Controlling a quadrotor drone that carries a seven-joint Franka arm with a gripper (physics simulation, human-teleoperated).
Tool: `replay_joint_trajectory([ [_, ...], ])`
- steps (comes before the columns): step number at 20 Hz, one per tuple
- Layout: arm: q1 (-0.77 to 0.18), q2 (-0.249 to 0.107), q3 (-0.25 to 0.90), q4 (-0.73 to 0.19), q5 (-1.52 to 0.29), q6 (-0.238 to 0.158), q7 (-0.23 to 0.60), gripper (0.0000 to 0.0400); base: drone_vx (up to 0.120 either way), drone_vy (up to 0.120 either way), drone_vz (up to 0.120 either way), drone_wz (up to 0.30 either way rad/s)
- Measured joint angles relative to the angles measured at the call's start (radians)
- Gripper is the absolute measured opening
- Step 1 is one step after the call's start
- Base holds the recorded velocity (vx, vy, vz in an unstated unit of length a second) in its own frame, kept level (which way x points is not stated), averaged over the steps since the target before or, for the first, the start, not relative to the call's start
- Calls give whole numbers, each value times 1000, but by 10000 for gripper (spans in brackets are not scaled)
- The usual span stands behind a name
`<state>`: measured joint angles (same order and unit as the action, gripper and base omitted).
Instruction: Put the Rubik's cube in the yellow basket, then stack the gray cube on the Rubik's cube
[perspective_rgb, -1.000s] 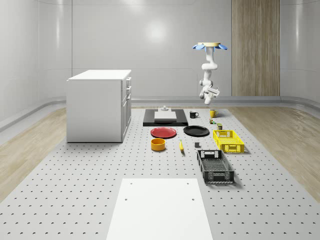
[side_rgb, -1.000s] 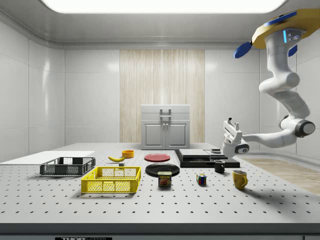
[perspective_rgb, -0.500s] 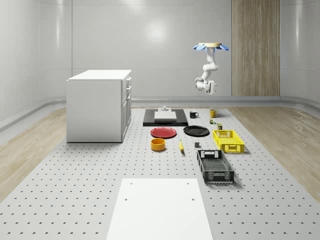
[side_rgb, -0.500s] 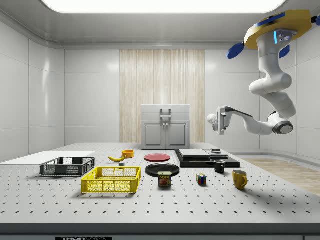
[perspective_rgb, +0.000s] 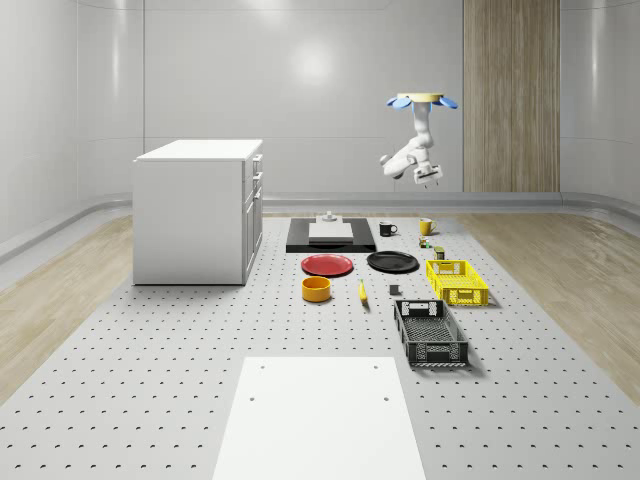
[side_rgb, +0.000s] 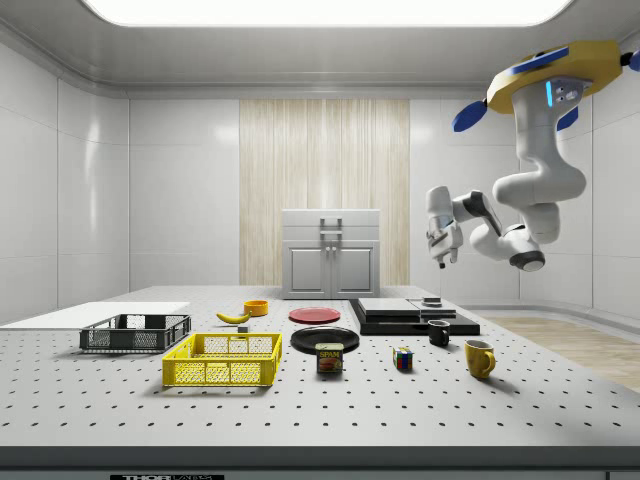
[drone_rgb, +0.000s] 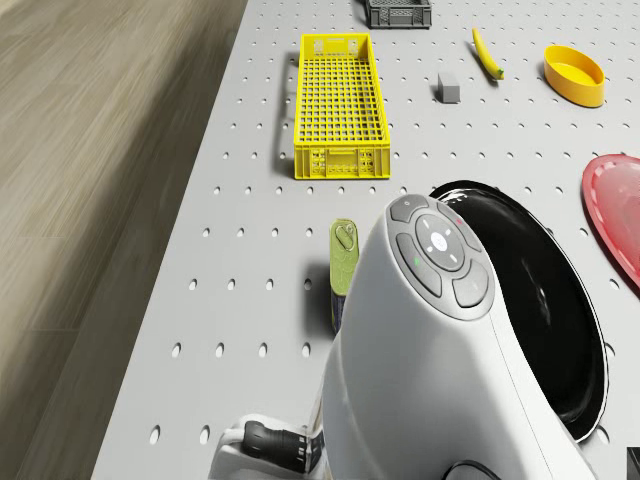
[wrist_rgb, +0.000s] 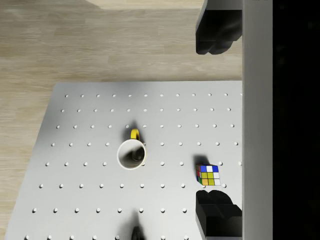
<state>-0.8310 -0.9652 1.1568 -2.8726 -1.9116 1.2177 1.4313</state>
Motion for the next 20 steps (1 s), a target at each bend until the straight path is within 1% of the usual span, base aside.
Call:
replay_joint_trajectory([
  [3, -80, -29, 39, -15, -45, -33, 52, 400, 0, 0, -120, 0],
  [6, -132, -54, 64, -21, -65, -49, 87, 400, 0, 0, -120, 0],
  [8, -156, -69, 76, -22, -70, -52, 103, 400, 0, -120, -120, 0],
  [13, -193, -101, 97, -23, -69, -47, 130, 400, 0, -120, -120, 0],
  [20, -221, -141, 116, -22, -55, -22, 153, 400, 0, -6, -120, 0],
])
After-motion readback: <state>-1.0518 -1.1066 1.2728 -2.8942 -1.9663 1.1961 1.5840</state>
